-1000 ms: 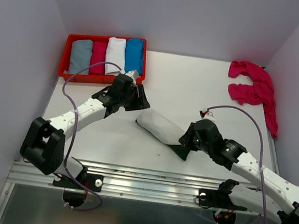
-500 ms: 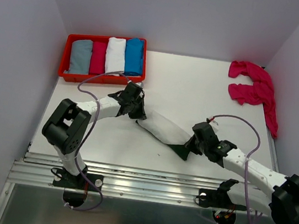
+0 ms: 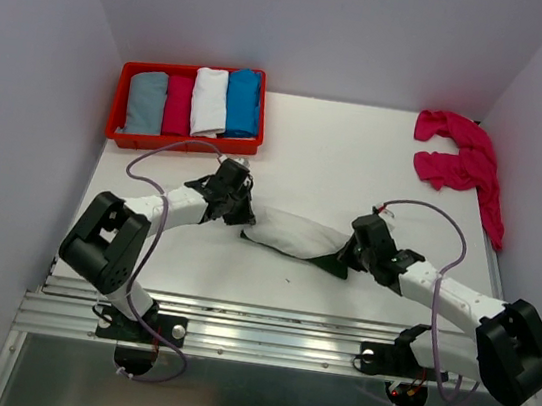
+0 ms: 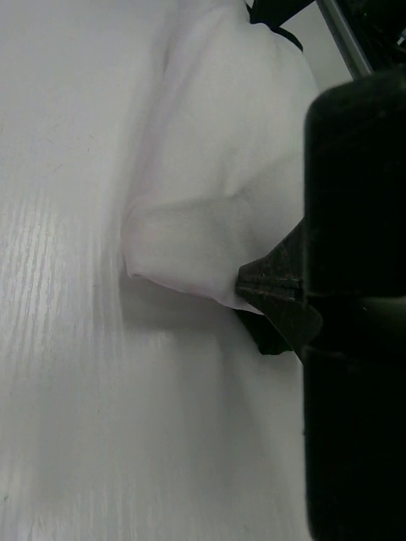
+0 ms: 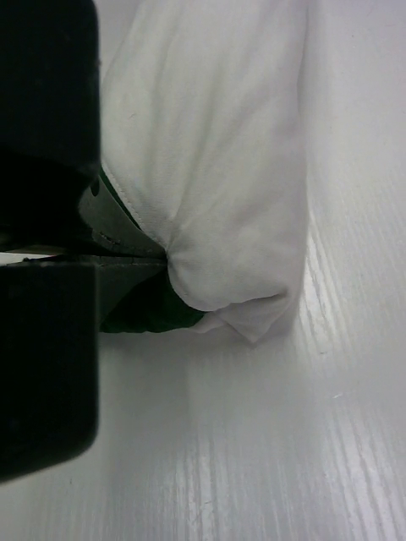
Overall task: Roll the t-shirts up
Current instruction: Roll the T-shirt to the center of the board.
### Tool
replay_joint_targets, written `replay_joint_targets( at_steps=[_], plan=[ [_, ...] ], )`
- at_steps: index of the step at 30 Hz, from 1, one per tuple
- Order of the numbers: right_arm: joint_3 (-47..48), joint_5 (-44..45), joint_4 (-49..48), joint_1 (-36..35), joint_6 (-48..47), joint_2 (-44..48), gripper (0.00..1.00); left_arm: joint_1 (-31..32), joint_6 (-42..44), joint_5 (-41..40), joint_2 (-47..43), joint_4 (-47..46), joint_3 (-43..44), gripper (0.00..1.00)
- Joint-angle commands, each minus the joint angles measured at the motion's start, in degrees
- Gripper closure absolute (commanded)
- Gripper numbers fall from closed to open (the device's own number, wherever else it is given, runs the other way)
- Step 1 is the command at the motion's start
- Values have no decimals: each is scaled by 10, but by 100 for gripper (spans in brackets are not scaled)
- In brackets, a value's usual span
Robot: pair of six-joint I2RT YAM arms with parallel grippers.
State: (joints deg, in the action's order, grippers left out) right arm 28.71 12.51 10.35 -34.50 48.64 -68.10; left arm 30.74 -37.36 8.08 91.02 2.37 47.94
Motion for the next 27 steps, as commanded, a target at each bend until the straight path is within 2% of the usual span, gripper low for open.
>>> replay_joint_targets(
  at_steps=[1, 5, 10, 14, 15, 16, 19, 23, 27],
  plan=[
    [34, 28, 37, 6, -59, -11, 99, -1, -1, -54, -75, 53, -3, 100],
    [88, 37, 80, 6, -91, 25, 97, -5, 7, -95, -121, 97, 25, 100],
    [147, 47, 133, 6, -111, 92, 86, -26, 20, -114, -167, 137, 57, 96],
    [148, 42, 159, 6, -86, 123, 81, -41, 24, -104, -191, 142, 47, 86],
    [144, 38, 163, 6, -80, 127, 77, -44, 25, -98, -194, 141, 43, 80],
    [140, 31, 168, 6, -61, 132, 76, -45, 25, -84, -199, 136, 37, 65],
    [111, 3, 168, 6, -41, 148, 73, -48, 19, -54, -204, 129, 15, 51],
    [84, -10, 168, 6, -25, 161, 71, -53, 14, -52, -211, 127, 1, 47],
    [81, -8, 168, 6, -29, 173, 70, -63, 29, -64, -210, 146, 34, 47]
  ],
)
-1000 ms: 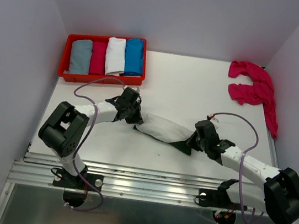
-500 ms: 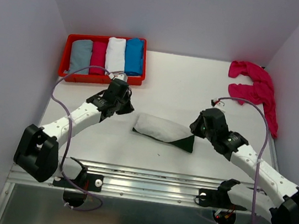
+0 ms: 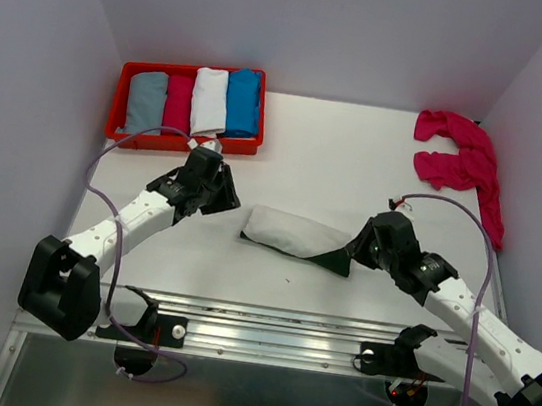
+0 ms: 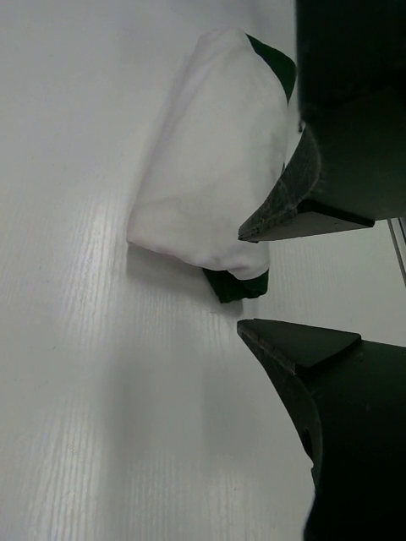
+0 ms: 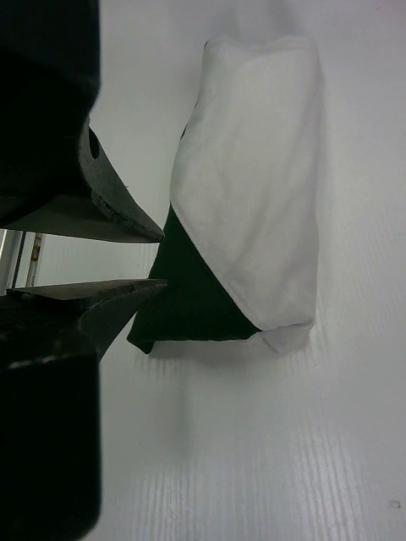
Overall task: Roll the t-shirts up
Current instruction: Roll the T-shirt to the center of the board.
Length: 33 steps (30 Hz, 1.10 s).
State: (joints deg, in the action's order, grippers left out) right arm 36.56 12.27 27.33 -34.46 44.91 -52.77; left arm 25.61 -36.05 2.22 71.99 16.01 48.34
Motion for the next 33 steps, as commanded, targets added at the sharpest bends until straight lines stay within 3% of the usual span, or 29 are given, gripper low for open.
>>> replay_joint_targets(
  at_steps=[1, 4, 5, 6, 8, 14, 20, 21, 25, 33],
  plan=[
    [6, -4, -1, 5, 8, 21, 70, -20, 26, -14, -14, 22, 40, 47],
    [11, -1, -2, 5, 8, 21, 69, -40, 47, -16, 6, 32, 83, 46],
    [12, -1, -2, 5, 8, 21, 69, -55, 62, -16, 14, 39, 96, 44],
    [14, -3, -2, 5, 9, 19, 69, -62, 71, -16, 23, 42, 123, 34],
    [14, -7, -2, 5, 10, 21, 67, -81, 91, -46, 56, 59, 170, 29],
    [11, -15, -2, 5, 9, 30, 64, -136, 123, -98, 157, 96, 285, 28],
    [6, -39, -3, 5, 8, 27, 53, -187, 170, -139, 272, 120, 420, 29],
    [5, -40, -4, 5, 7, 25, 47, -194, 173, -141, 285, 123, 446, 29],
    [-1, -53, -6, 5, 9, 20, 31, -216, 187, -151, 357, 126, 499, 29],
    [1, -60, -13, 5, 3, 16, 23, -253, 201, -155, 429, 117, 555, 30]
  ],
)
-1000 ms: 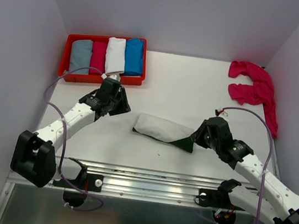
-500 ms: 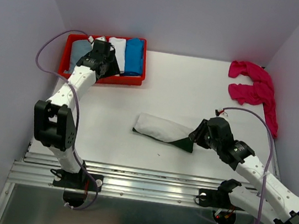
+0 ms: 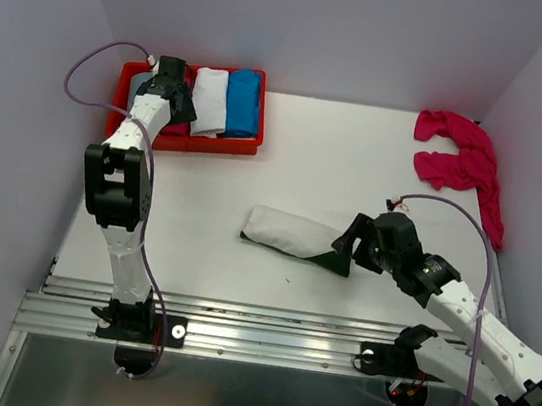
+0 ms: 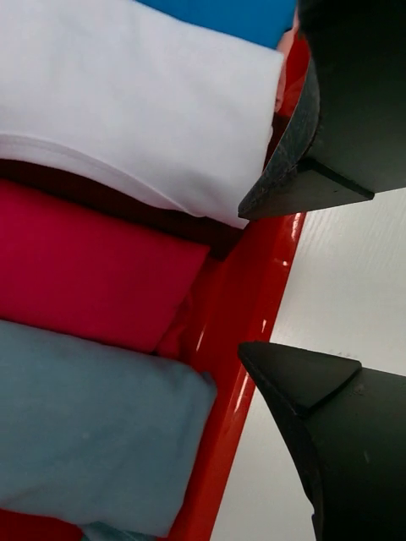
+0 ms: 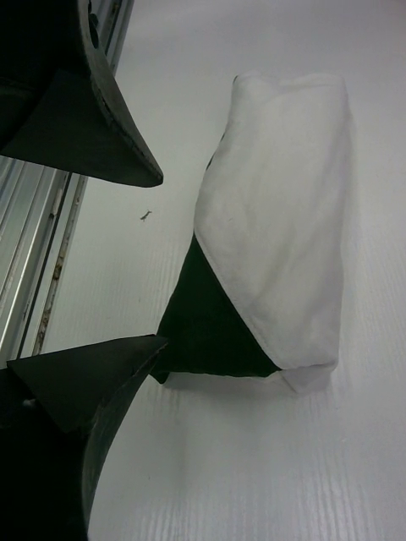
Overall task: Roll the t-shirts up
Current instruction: Roll the T-shirt to the center of the board.
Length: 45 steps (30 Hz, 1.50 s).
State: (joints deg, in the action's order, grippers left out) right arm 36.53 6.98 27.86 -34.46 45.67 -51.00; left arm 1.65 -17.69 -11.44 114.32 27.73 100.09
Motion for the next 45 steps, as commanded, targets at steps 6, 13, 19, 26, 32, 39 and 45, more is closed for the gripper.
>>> replay_joint_targets(
  at_steps=[6, 13, 19, 26, 32, 39, 45],
  plan=[
    [1, -9, -20, 5, -1, -4, 22, -47, 6, 13, 18, 1, 0, 32],
    [0, -14, -25, 5, -1, -3, 22, -46, -6, 26, 16, 15, -32, 32],
    [-8, -15, -25, 5, -1, 6, 22, -45, -6, 48, 8, 7, -64, 34],
    [-15, -14, -24, 5, 0, 20, 21, -20, -14, 55, -32, 9, -125, 35],
    [-16, -13, -24, 5, -1, 20, 21, 62, -56, 19, -110, 21, -216, 36],
    [-4, -1, -24, 5, 2, 9, 18, 118, -104, 64, -200, -14, -329, 37],
    [-1, 20, -13, 5, 25, 4, 16, 136, -107, 64, -258, 14, -314, 37]
  ],
)
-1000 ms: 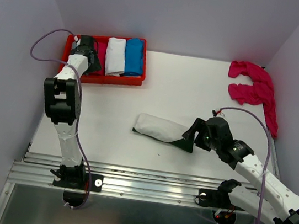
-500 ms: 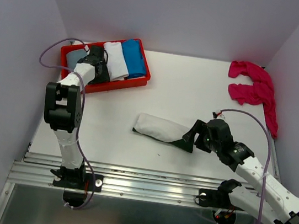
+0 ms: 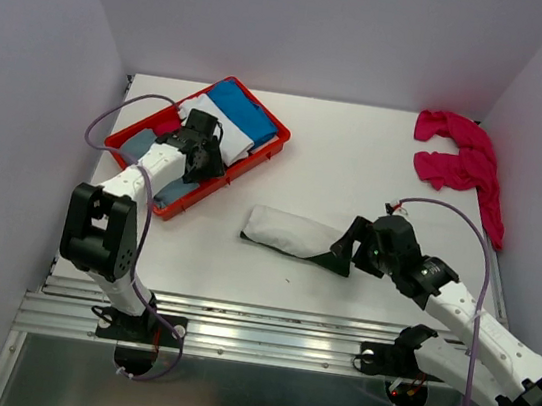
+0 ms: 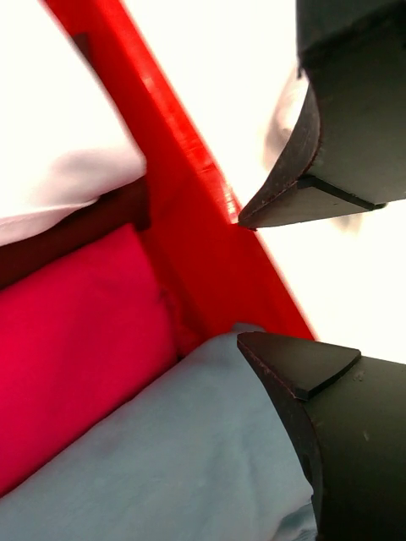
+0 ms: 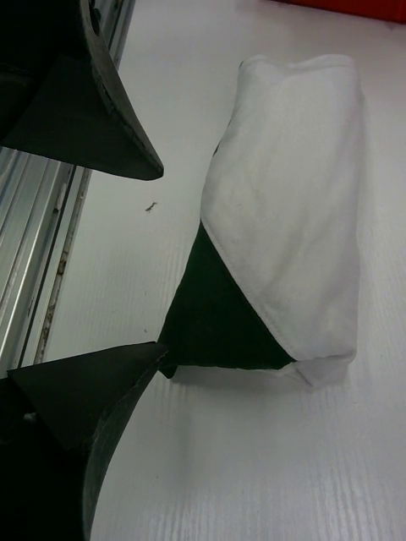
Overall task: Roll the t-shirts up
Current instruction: Roll the T-shirt to the center of the board.
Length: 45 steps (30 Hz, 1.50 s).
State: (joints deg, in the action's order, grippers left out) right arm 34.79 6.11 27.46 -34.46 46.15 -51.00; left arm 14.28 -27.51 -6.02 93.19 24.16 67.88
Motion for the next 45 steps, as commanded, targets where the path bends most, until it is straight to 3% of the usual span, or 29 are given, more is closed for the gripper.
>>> replay_joint_targets(
  at_steps=[1, 6, 11, 16, 22, 23, 24, 29, 36, 45],
  plan=[
    [13, 33, -7, 5, 24, 6, 16, 13, -6, 8, -58, 54, 17, 37],
    [-17, 6, -23, 5, 40, -1, 16, 43, -17, 9, -148, 62, 13, 37],
    [-31, -7, -43, 5, 46, -9, 16, 117, -81, 38, -206, 45, -58, 37],
    [-24, -8, -43, 5, 33, -17, 16, 169, -182, 86, -234, -11, -167, 36],
    [-23, -19, -43, 5, 32, -23, 16, 176, -258, 109, -225, -89, -242, 28],
    [-23, -18, -41, 5, 32, -21, 16, 176, -257, 110, -218, -103, -244, 15],
    [-23, -17, -39, 5, 32, -18, 16, 176, -254, 110, -210, -106, -244, 13],
    [-24, -11, -30, 5, 31, -11, 16, 173, -243, 116, -162, -150, -250, 13],
    [-26, -11, -29, 5, 32, -9, 16, 165, -221, 118, -128, -159, -245, 22],
    [-22, -10, -29, 5, 37, -21, 15, 165, -171, 136, -96, -141, -223, 16]
  ],
)
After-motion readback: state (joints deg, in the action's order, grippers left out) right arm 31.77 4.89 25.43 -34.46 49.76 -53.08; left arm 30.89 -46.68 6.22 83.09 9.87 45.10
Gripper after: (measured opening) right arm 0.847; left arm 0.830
